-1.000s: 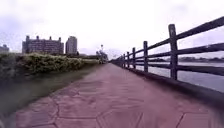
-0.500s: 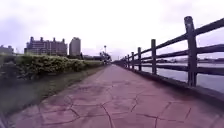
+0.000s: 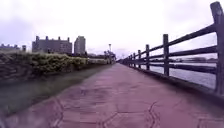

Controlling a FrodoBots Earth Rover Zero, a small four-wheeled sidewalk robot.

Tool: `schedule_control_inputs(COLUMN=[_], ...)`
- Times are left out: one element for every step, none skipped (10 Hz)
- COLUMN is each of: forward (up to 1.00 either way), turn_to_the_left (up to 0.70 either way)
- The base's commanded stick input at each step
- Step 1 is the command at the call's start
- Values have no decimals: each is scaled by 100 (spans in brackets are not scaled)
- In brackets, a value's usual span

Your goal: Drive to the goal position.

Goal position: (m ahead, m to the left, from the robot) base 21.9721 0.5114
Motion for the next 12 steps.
schedule_control_inputs(forward=[100, 100, 100, 100, 100, 100, 100, 100, 100, 100, 100, 100], turn_to_the_left=[0, -1, -14, -29, -31, -6, 0, 0, 0, 0, 0, -23])
